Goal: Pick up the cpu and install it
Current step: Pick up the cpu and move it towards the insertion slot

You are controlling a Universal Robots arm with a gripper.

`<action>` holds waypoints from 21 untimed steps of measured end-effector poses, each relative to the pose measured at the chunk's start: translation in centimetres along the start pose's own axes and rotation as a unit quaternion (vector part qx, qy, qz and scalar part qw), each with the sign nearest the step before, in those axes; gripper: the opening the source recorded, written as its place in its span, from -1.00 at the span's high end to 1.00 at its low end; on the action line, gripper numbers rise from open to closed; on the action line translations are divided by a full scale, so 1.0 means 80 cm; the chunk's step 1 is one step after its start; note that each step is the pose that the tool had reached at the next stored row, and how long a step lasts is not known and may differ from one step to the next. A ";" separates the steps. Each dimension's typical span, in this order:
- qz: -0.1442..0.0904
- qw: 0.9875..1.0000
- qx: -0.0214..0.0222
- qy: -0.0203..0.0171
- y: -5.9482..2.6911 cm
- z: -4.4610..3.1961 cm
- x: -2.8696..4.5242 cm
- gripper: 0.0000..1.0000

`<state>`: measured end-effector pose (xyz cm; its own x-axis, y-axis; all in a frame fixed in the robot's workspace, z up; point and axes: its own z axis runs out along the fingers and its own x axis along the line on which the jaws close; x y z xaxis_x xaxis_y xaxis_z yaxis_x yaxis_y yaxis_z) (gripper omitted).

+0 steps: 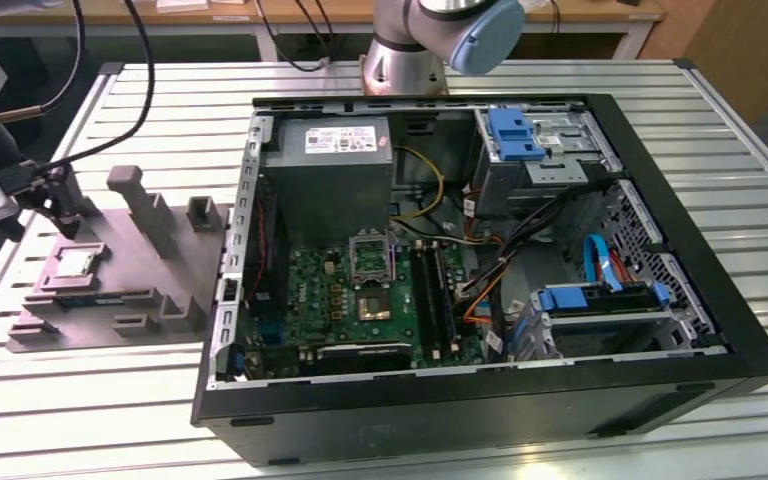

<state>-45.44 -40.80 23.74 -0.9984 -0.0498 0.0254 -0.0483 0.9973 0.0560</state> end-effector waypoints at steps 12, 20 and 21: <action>0.002 1.000 0.000 0.000 -0.004 0.0264 -0.0010 -0.24; 0.003 1.000 0.000 0.000 -0.005 0.0333 -0.0030 -0.24; 0.003 1.000 0.000 0.000 -0.005 0.0344 -0.0030 -0.24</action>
<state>-45.25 -41.04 20.97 -0.9987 -0.0442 0.0251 -0.0427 0.9975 0.0566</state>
